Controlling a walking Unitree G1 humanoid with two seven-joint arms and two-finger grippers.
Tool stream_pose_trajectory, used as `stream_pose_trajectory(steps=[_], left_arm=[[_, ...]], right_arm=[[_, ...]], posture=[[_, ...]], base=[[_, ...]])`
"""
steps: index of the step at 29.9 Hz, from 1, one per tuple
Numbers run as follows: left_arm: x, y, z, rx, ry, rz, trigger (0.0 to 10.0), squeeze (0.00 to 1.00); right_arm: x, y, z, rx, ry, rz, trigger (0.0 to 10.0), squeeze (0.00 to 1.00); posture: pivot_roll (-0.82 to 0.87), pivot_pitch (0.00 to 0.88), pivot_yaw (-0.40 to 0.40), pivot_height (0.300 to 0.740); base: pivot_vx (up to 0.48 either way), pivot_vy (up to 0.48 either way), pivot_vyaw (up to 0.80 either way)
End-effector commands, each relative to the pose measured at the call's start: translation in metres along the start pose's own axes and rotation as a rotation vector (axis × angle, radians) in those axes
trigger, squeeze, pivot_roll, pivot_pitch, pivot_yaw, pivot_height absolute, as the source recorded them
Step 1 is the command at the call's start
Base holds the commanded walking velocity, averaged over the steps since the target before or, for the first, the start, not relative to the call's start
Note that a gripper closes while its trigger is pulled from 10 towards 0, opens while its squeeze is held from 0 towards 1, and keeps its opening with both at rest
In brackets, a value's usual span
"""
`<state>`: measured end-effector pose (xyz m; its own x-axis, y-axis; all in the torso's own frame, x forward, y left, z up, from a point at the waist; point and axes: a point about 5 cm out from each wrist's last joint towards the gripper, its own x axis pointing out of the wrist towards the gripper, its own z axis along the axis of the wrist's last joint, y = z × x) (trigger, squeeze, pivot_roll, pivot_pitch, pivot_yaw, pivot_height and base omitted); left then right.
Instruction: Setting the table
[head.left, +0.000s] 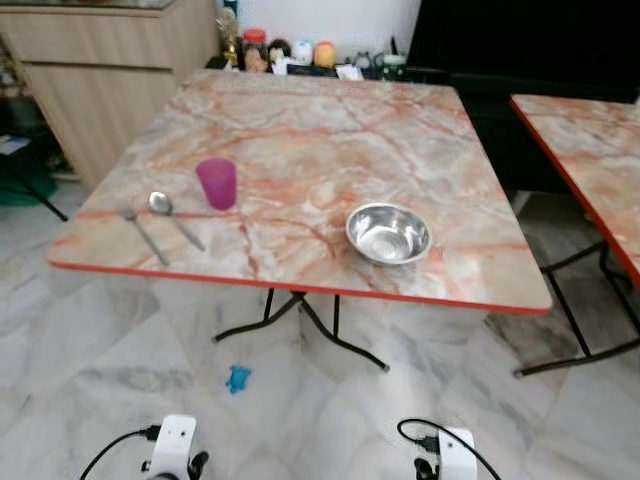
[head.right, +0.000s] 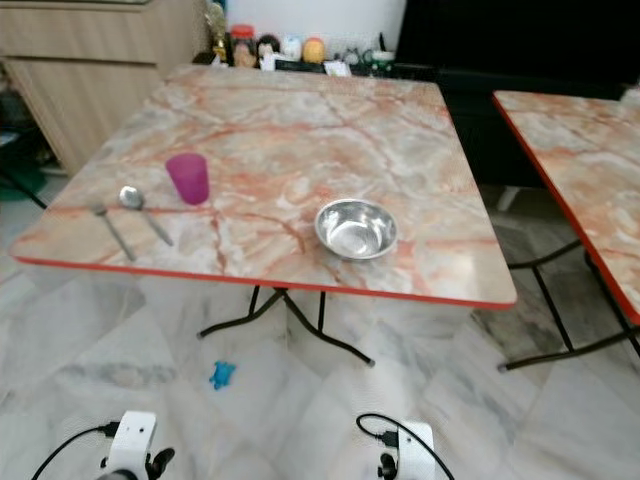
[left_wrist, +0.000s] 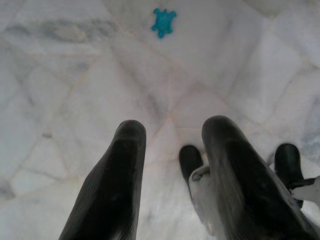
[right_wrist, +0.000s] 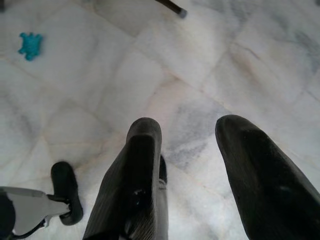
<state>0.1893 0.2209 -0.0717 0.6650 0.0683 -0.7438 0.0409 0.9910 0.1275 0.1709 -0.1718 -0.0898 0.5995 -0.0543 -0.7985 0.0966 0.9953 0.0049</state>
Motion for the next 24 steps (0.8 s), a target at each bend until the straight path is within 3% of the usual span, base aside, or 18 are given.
stream_pose_trajectory(steps=[1,9,14,24], left_arm=[[-0.0006,0.0002,-0.0030,0.002,0.011,0.001,10.0,0.00],[-0.0003,-0.0009,-0.0013,0.015,0.002,-0.008,10.0,0.00],[-0.0005,-0.0008,-0.0028,0.021,0.010,-0.003,10.0,0.00],[-0.0005,-0.0017,-0.0039,0.051,0.019,-0.010,10.0,0.00]], right_arm=[[-0.0011,-0.0026,-0.0052,-0.002,0.020,-0.007,10.0,0.00],[-0.0010,-0.0017,-0.0053,0.001,0.023,-0.005,10.0,0.00],[-0.0010,-0.0019,-0.0053,-0.001,0.024,-0.004,10.0,0.00],[-0.0009,-0.0011,-0.0049,-0.005,0.025,0.000,10.0,0.00]], posture=[[0.14,0.016,-0.046,0.740],[0.14,0.019,-0.046,0.740],[0.14,0.020,-0.046,0.740],[0.14,0.022,-0.046,0.740]], base=[[0.000,0.000,-0.74],[0.000,0.000,-0.64],[0.000,-0.432,-0.71],[0.000,-0.092,-0.71]])
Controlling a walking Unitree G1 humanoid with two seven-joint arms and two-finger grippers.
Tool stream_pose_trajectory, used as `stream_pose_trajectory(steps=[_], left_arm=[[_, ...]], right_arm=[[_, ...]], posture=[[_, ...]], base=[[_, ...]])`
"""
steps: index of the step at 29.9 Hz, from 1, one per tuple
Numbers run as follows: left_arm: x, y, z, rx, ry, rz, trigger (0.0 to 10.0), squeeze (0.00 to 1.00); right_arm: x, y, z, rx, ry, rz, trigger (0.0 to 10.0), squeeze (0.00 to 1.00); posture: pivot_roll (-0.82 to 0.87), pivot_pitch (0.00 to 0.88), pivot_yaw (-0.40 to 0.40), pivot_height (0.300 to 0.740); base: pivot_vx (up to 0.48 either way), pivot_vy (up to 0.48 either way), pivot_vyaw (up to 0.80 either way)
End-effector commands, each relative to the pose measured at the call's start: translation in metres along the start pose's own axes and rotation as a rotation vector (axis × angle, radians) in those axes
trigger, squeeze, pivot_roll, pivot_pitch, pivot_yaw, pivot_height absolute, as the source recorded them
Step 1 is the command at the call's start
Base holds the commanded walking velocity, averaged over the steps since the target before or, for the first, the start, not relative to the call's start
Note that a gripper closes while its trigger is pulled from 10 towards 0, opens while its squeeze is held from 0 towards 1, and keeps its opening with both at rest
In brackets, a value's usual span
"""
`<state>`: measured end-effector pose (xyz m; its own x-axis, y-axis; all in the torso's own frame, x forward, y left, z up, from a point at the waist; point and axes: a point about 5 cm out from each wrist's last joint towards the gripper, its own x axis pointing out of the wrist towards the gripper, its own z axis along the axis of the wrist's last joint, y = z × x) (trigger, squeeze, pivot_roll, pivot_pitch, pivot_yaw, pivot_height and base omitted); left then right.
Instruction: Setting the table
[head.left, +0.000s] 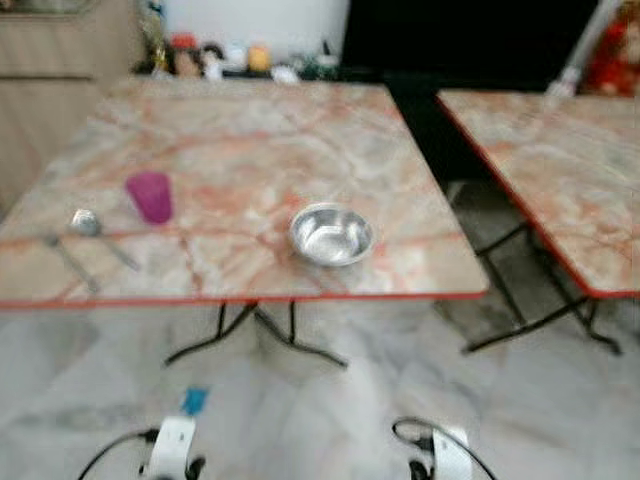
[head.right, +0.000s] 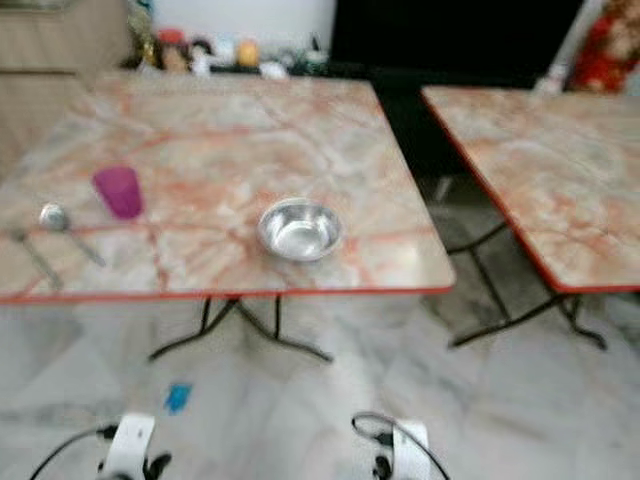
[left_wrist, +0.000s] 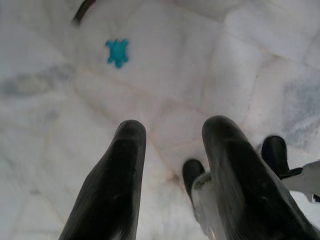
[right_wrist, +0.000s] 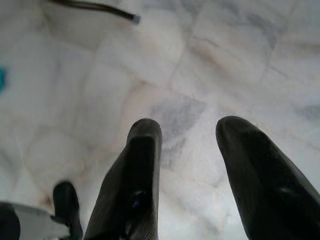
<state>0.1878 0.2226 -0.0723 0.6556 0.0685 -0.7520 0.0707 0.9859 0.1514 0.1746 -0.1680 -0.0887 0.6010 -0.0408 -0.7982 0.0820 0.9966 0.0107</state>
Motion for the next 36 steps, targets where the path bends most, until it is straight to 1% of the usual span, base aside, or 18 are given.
stream_pose_trajectory(steps=[1,3,4,6,9,12,14,18,23,25,27,28,29,31,32,33,34,36], left_arm=[[0.000,-0.003,-0.002,0.012,0.006,-0.010,10.0,0.00],[0.000,-0.004,-0.002,0.014,0.006,-0.011,10.0,0.00],[0.000,-0.003,-0.002,-0.001,0.008,-0.008,10.0,0.00],[0.000,-0.003,-0.002,-0.003,0.008,-0.005,10.0,0.00],[0.000,-0.003,-0.002,0.011,0.007,-0.006,10.0,0.00],[0.000,-0.001,-0.001,0.007,0.002,0.002,10.0,0.00],[0.000,0.001,0.001,-0.012,-0.010,0.013,10.0,0.00],[0.000,0.004,0.007,-0.003,-0.052,0.026,10.0,0.00],[0.000,0.012,0.028,-0.042,-0.194,0.057,10.0,0.00],[-0.003,0.016,0.032,-0.050,-0.250,0.069,10.0,0.00],[-0.004,0.018,0.033,-0.052,-0.281,0.077,10.0,0.00],[-0.009,0.023,0.038,-0.061,-0.351,0.084,10.0,0.00],[-0.010,0.024,0.040,-0.062,-0.368,0.086,10.0,0.00],[-0.018,0.028,0.041,-0.032,-0.434,0.089,10.0,0.00],[-0.020,0.029,0.041,-0.034,-0.447,0.089,10.0,0.00],[-0.028,0.035,0.043,-0.034,-0.502,0.092,10.0,0.00],[-0.031,0.036,0.043,-0.032,-0.517,0.093,10.0,0.00],[-0.041,0.039,0.044,-0.014,-0.553,0.092,10.0,0.00]], right_arm=[[-0.002,-0.005,-0.008,0.003,0.026,-0.014,10.0,0.00],[-0.002,-0.005,-0.008,0.003,0.026,-0.014,10.0,0.00],[-0.002,-0.005,-0.009,0.002,0.027,-0.013,10.0,0.00],[-0.002,-0.005,-0.009,0.002,0.028,-0.013,10.0,0.00],[-0.002,-0.006,-0.009,0.002,0.030,-0.013,10.0,0.00],[-0.002,-0.007,-0.010,0.002,0.031,-0.012,10.0,0.00],[-0.002,-0.007,-0.010,0.001,0.031,-0.011,10.0,0.00],[-0.002,-0.006,-0.009,-0.003,0.026,-0.003,10.0,0.00],[-0.003,-0.006,-0.010,0.001,0.024,-0.004,10.0,0.00],[-0.003,-0.006,-0.010,0.002,0.025,-0.006,10.0,0.00],[-0.003,-0.006,-0.010,0.000,0.026,-0.006,10.0,0.00],[-0.003,-0.006,-0.010,-0.003,0.028,-0.005,10.0,0.00],[-0.003,-0.006,-0.010,-0.004,0.028,-0.004,10.0,0.00],[-0.003,-0.006,-0.010,-0.008,0.031,-0.002,10.0,0.00],[-0.003,-0.006,-0.011,-0.008,0.032,-0.001,10.0,0.00],[-0.003,-0.007,-0.011,-0.009,0.033,-0.002,10.0,0.00],[-0.003,-0.007,-0.012,-0.009,0.033,-0.002,10.0,0.00],[-0.003,-0.009,-0.013,-0.011,0.036,-0.003,10.0,0.00]], posture=[[0.14,0.022,-0.046,0.740],[0.14,0.022,-0.046,0.740],[0.14,0.022,-0.046,0.740],[0.14,0.022,-0.046,0.740],[0.14,0.021,-0.045,0.740],[0.14,0.022,-0.045,0.740],[0.14,0.021,-0.046,0.740],[0.15,0.022,-0.046,0.740],[0.15,0.021,-0.041,0.740],[0.15,0.021,-0.042,0.740],[0.15,0.021,-0.042,0.740],[0.16,0.025,-0.046,0.740],[0.16,0.025,-0.046,0.740],[0.16,0.025,-0.046,0.740],[0.16,0.025,-0.046,0.740],[0.16,0.023,-0.048,0.740],[0.16,0.023,-0.048,0.740],[0.17,0.022,-0.049,0.740]], base=[[0.000,-0.480,-0.71],[0.000,-0.465,-0.71],[0.000,0.000,-0.71],[0.000,0.000,-0.71],[0.000,0.000,-0.71],[0.000,0.000,-0.71],[0.000,0.000,-0.71],[0.000,0.000,-0.63],[0.000,0.000,0.00],[0.000,0.000,0.00],[0.000,0.000,0.00],[0.000,0.000,0.00],[0.000,0.000,0.00],[0.000,0.000,0.00],[0.000,0.000,0.00],[0.000,0.000,0.00],[0.000,0.000,0.00],[0.000,0.000,0.00]])
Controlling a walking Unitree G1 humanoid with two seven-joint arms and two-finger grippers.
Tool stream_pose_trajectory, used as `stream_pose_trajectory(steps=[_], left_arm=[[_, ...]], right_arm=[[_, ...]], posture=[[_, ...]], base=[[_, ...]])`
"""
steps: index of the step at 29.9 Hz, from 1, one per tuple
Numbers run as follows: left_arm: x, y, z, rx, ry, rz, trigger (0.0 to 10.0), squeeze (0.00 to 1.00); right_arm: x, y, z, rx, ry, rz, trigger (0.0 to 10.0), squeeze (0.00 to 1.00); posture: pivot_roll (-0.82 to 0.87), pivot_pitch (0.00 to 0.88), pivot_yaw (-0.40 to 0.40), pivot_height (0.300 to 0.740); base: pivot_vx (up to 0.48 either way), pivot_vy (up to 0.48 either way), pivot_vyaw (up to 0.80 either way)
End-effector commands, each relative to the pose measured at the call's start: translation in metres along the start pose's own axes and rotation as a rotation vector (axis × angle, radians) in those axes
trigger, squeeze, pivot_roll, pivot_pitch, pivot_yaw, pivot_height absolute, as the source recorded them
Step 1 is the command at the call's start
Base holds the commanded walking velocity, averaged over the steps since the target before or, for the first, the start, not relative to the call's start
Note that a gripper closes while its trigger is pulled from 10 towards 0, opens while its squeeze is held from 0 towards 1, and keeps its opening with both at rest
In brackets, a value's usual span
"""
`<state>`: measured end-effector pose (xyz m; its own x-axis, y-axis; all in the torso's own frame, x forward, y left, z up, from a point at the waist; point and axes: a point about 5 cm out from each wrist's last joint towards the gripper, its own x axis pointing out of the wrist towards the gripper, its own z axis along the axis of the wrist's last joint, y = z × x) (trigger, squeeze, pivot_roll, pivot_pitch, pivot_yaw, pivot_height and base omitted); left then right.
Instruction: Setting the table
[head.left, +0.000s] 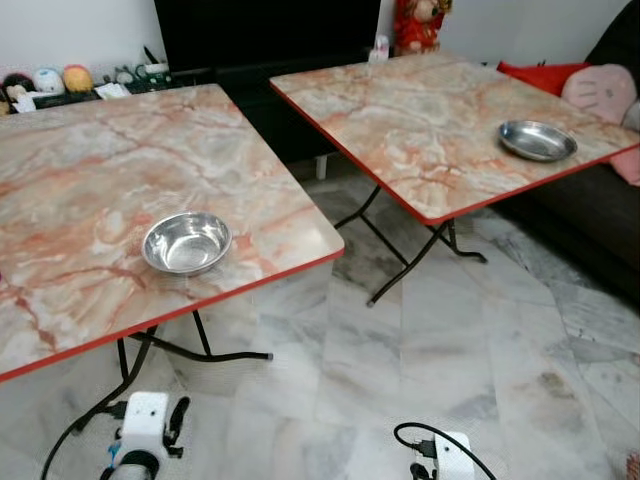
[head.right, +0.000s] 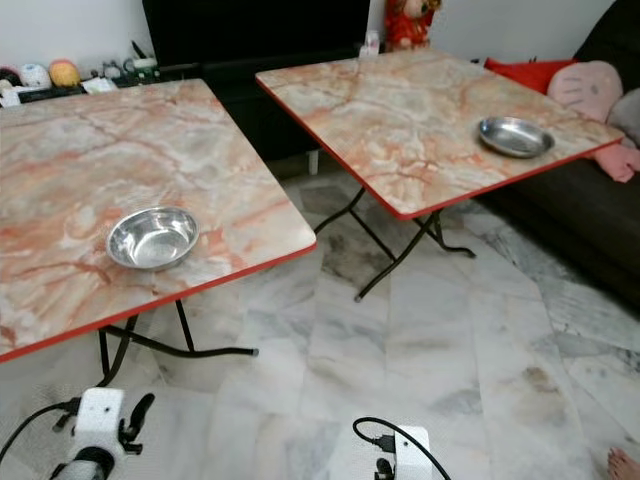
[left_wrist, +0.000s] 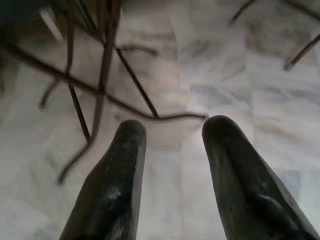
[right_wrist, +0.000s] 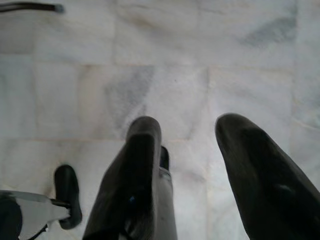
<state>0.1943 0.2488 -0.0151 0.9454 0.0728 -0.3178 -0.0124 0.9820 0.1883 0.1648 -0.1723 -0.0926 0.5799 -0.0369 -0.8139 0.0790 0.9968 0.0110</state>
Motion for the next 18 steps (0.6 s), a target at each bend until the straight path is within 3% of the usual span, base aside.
stream_pose_trajectory(steps=[1,3,7,10,11,12,14,15,18], left_arm=[[-0.007,0.007,0.013,0.012,-0.066,-0.008,10.0,0.00],[-0.026,0.012,0.029,0.021,-0.138,-0.015,10.0,0.00],[-0.039,0.014,0.041,0.024,-0.192,-0.008,10.0,0.00],[-0.053,0.012,0.065,0.042,-0.279,0.004,10.0,0.00],[-0.053,0.012,0.065,0.042,-0.279,0.004,10.0,0.00],[-0.051,0.012,0.087,0.014,-0.346,0.036,10.0,0.00],[-0.050,0.011,0.102,-0.002,-0.378,0.053,10.0,0.00],[-0.042,0.009,0.120,-0.017,-0.429,0.065,10.0,0.00],[-0.026,0.002,0.145,-0.045,-0.500,0.065,10.0,0.00]], right_arm=[[-0.001,-0.005,-0.004,-0.012,0.012,-0.006,10.0,0.00],[-0.002,-0.007,-0.005,-0.016,0.014,-0.007,10.0,0.00],[-0.002,-0.008,-0.006,-0.027,0.017,-0.001,10.0,0.00],[-0.002,-0.008,-0.007,-0.032,0.017,0.003,10.0,0.00],[-0.002,-0.008,-0.007,-0.032,0.017,0.003,10.0,0.00],[-0.002,-0.008,-0.007,-0.035,0.016,0.003,10.0,0.00],[-0.002,-0.007,-0.007,-0.037,0.015,0.003,10.0,0.00],[-0.002,-0.003,-0.006,-0.042,0.013,0.007,10.0,0.00],[-0.001,0.006,-0.005,-0.046,0.011,0.018,10.0,0.00]], posture=[[0.17,0.024,-0.050,0.740],[0.17,0.025,-0.051,0.740],[0.19,0.028,-0.054,0.740],[0.19,0.027,-0.059,0.740],[0.19,0.027,-0.059,0.740],[0.20,0.028,-0.063,0.740],[0.20,0.025,-0.066,0.740],[0.20,0.024,-0.069,0.740],[0.20,0.023,-0.071,0.740]], base=[[0.000,0.000,0.00],[0.000,0.000,0.00],[0.000,0.000,0.00],[0.000,0.000,0.00],[0.000,0.000,0.00],[0.000,0.000,0.00],[0.000,0.000,0.00],[0.000,0.000,0.00],[0.000,0.000,0.00]])
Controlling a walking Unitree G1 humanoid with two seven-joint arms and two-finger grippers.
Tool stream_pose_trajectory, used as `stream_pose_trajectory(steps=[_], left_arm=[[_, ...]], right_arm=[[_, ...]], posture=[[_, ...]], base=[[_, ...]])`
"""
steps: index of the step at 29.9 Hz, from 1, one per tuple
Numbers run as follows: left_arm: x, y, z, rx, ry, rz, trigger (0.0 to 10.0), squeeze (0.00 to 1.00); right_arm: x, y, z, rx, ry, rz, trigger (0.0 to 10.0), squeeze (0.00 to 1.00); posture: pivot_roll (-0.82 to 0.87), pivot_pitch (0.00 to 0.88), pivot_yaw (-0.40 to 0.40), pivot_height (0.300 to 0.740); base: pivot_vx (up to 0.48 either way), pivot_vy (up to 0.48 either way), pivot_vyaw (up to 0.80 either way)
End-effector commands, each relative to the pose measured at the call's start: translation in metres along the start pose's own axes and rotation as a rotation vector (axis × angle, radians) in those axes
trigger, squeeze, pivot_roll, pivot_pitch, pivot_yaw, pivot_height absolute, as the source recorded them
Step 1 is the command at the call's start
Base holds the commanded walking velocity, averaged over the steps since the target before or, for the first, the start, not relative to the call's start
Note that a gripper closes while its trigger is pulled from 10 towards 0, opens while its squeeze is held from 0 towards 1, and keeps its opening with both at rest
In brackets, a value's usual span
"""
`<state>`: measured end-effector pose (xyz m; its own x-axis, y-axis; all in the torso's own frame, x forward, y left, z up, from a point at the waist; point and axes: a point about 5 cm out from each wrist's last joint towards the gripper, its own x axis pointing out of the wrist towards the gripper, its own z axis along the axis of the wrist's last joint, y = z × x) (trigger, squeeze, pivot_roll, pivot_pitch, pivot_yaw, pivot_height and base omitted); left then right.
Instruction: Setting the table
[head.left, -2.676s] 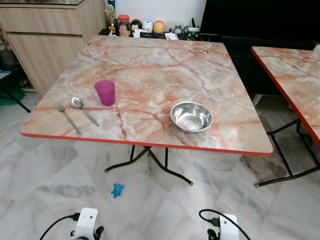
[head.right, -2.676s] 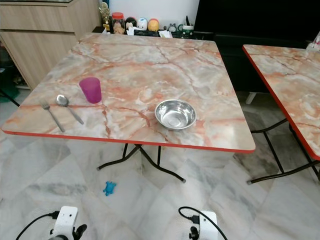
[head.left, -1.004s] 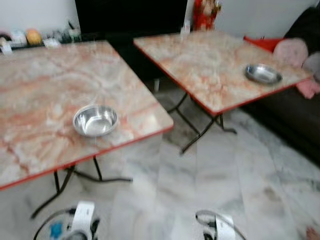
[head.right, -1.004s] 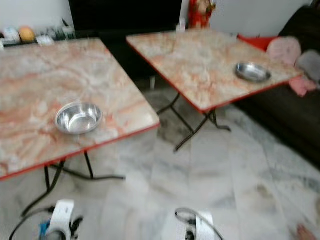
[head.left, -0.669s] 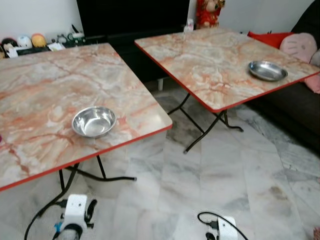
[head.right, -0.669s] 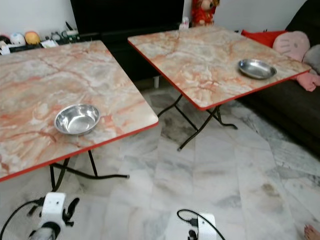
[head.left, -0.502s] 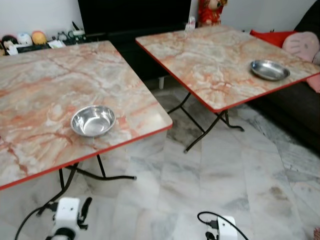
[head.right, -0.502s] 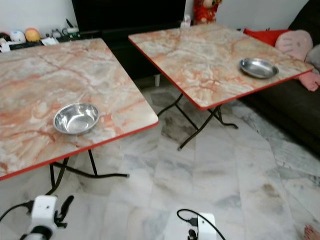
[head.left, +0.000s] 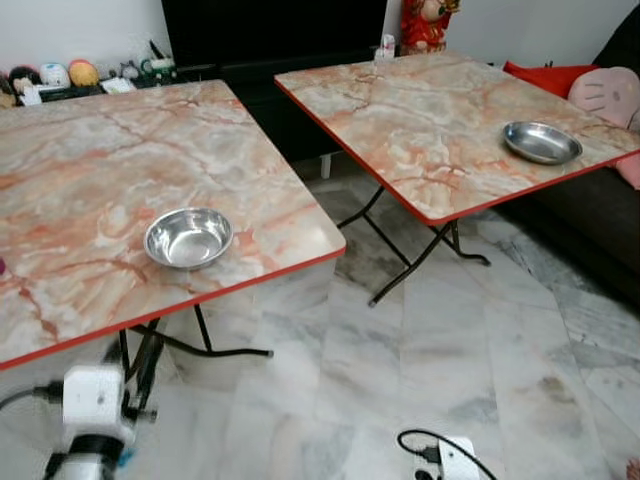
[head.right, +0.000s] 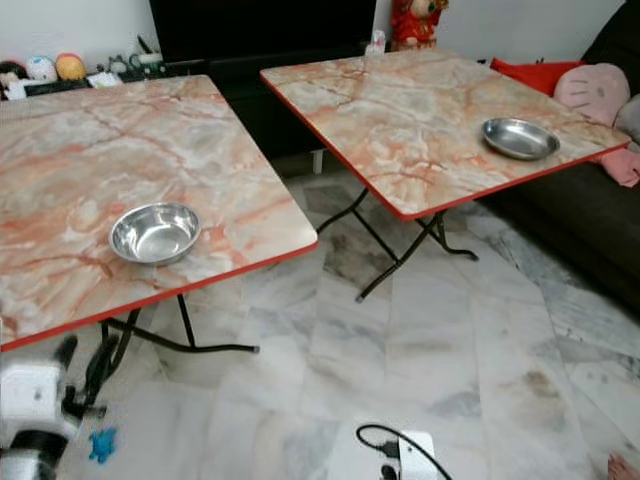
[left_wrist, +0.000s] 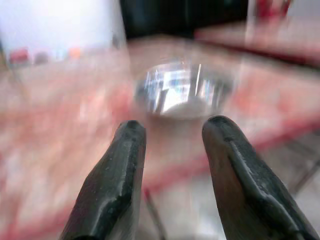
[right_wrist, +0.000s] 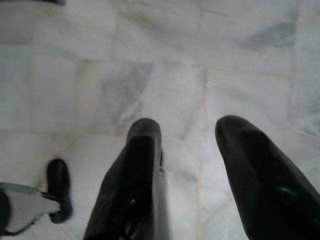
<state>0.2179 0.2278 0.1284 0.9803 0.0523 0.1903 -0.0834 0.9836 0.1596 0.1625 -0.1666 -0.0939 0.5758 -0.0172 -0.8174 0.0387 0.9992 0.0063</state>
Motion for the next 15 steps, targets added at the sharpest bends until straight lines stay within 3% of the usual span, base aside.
stream_pose_trajectory(steps=[1,6,9,15], left_arm=[[0.012,-0.008,0.004,-0.044,-0.009,-0.001,10.0,0.00],[0.040,-0.023,0.011,-0.102,-0.031,-0.004,10.0,0.00],[0.052,-0.030,0.010,-0.105,-0.014,-0.015,10.0,0.00],[0.072,-0.028,0.018,-0.146,-0.041,0.024,10.0,0.00]], right_arm=[[0.000,0.004,-0.001,-0.011,0.004,0.002,10.0,0.00],[0.001,0.013,0.001,-0.010,0.002,0.010,10.0,0.00],[0.001,0.021,0.002,-0.004,-0.001,0.012,10.0,0.00],[0.001,0.031,0.003,-0.026,-0.006,0.018,10.0,0.00]], posture=[[0.20,0.020,-0.070,0.740],[0.19,0.017,-0.073,0.740],[0.18,0.015,-0.065,0.740],[0.18,0.016,-0.064,0.740]], base=[[0.000,0.000,0.00],[0.000,0.000,0.00],[0.291,0.000,0.00],[0.339,0.000,0.00]])
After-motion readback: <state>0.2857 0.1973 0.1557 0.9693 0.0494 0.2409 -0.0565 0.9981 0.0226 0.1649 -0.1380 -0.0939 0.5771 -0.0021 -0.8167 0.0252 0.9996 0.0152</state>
